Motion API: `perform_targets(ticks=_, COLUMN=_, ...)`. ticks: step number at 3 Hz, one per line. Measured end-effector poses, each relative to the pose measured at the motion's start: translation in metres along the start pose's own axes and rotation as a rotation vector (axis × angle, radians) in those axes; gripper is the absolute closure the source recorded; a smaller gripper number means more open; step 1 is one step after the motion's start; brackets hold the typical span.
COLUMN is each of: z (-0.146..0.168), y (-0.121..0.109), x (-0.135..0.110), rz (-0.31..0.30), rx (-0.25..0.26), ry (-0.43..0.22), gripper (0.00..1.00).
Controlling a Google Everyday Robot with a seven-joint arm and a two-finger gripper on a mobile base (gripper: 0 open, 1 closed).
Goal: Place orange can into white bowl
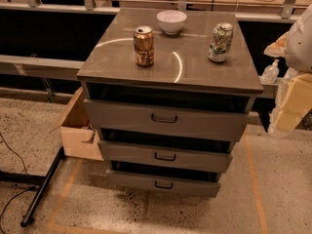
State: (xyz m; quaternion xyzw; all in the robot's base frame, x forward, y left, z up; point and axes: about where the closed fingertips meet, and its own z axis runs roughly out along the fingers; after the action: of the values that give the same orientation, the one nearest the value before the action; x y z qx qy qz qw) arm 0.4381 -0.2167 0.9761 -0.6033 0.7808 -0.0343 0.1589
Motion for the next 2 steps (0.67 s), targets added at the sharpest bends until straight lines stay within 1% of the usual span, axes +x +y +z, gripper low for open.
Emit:
perform_targets(ticks=1, z=0.0000, y=0.0000, x=0.0000, rz=0.000, rx=0.000, ry=0.000, gripper=0.00)
perform_targets(ticks=2, z=0.0053, y=-0.0052, x=-0.0013, rz=0.036, rx=0.016, ry=-0.108, gripper=0.00)
